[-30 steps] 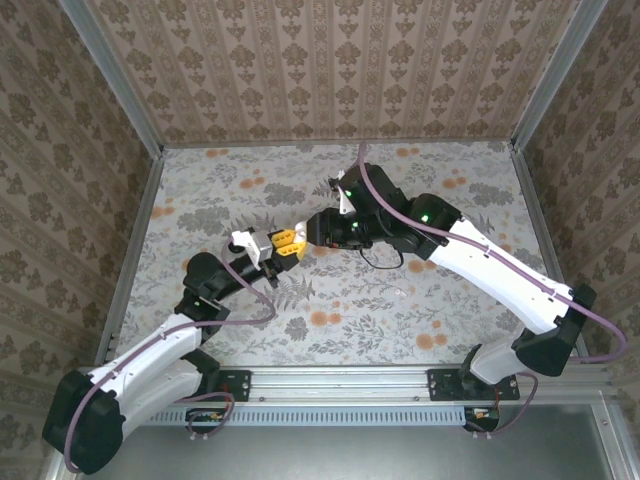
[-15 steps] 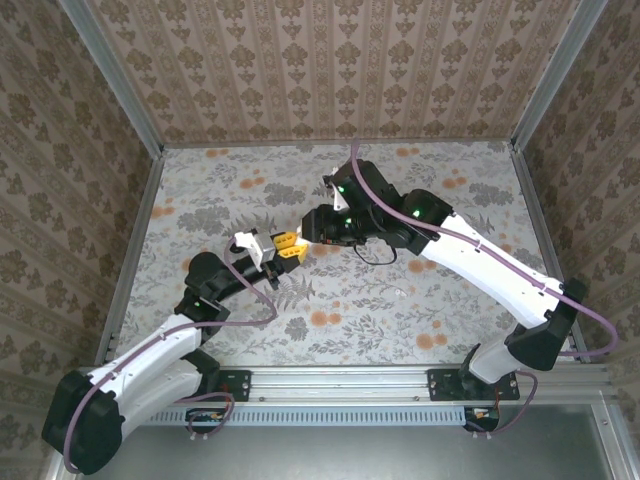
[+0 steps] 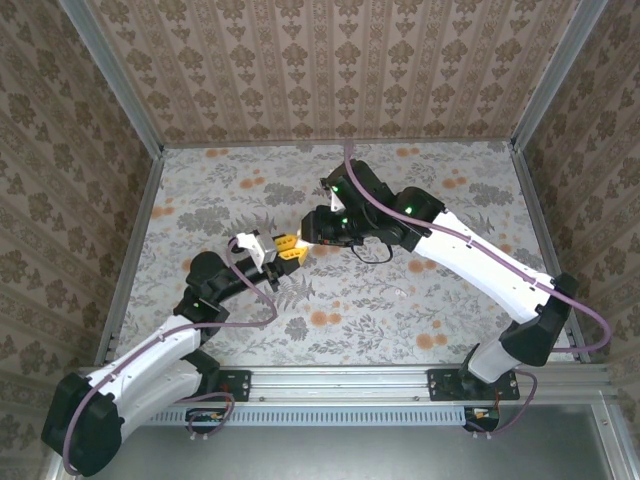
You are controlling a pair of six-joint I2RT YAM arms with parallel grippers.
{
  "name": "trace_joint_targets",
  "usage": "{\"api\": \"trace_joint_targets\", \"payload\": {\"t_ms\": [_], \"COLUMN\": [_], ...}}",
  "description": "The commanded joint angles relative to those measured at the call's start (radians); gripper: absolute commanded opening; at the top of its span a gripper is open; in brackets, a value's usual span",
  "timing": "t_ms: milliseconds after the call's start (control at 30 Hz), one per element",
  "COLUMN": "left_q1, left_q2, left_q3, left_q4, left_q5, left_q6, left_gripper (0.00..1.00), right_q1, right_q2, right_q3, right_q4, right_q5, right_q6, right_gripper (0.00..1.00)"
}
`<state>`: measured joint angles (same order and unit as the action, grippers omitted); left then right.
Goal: Insert wireless bluetooth earbuds into charging case
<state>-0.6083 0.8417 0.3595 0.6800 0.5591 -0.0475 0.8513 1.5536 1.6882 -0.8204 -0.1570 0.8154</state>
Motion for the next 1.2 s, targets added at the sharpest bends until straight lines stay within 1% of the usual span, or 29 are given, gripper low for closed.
{"api": "trace_joint_targets", "payload": {"t_ms": [0,33,133,433,533,633,833,933,1167], "left_q1": [-0.009,-0.010,-0.011,-0.013,-0.015,-0.015,-0.015,-0.015,-0.015], "left_q2": [-0.031,-0.032,-0.033,-0.034,-0.036,-0.035,-0.035,-0.035,-0.033], "left_q3": [-0.002,-0.004,-0.005,-0.005,-0.008,-0.010,-0.015,-0.021,-0.025], "left_q4": [0.040,0.040,0.039,0.048,0.047,0.050,0.052,0.058,0.062], "left_q5": [0.006,0.004,0.004,0.005,0.001,-0.002,-0.013,-0.018,-0.028], "left_q6": [0.024,0.024,0.023,0.012,0.014,0.012,0.009,0.002,-0.005], "left_gripper": [0.00,0.00,0.00,0.00,0.00,0.00,0.00,0.00,0.00], "right_q1": [0.000,0.001,0.001,0.002,0.001,0.002,0.000,0.002,0.001], "right_q2": [0.017,0.014,0.013,0.016,0.011,0.003,-0.042,-0.072,-0.118], "right_q3": [0.022,0.021,0.013,-0.003,-0.008,-0.016,-0.047,-0.061,-0.088], "right_q4": [-0.049,-0.051,-0.056,-0.039,-0.037,-0.035,0.016,0.042,0.076], "right_q5": [0.008,0.013,0.023,0.027,0.027,0.033,0.042,0.061,0.088], "right_q6": [-0.002,-0.002,-0.002,0.003,0.007,0.010,0.025,0.028,0.044], "right_gripper": [0.35,0.36,0.38,0.36,0.39,0.39,0.40,0.44,0.44]}}
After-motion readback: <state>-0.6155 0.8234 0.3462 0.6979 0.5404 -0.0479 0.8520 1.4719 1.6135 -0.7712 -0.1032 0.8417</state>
